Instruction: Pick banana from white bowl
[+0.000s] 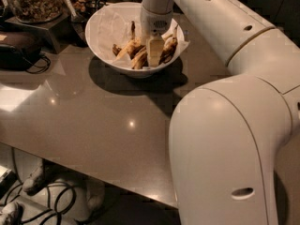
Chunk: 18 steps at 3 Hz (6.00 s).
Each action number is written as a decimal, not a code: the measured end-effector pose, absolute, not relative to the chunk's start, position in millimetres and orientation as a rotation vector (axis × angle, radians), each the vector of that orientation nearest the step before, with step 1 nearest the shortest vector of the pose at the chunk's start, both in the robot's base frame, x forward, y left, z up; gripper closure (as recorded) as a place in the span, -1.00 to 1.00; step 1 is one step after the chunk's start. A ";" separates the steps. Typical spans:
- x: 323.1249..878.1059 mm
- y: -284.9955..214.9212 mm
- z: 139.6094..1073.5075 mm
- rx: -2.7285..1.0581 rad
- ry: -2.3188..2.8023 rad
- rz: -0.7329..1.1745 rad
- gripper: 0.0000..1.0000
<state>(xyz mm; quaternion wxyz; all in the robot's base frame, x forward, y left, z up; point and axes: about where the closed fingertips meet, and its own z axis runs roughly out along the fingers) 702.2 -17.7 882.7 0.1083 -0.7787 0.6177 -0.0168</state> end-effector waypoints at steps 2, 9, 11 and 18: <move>697.5 -23.7 877.5 -2.291 1.834 -0.031 0.09; 674.8 -45.0 936.6 -2.064 1.752 -0.031 1.00; 637.4 -18.9 996.6 -2.089 1.659 -0.192 1.00; 538.4 49.9 1037.7 -2.224 1.460 -0.147 1.00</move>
Offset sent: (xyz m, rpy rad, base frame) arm -0.0234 -0.0157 -0.0103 -0.0287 0.0585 0.0073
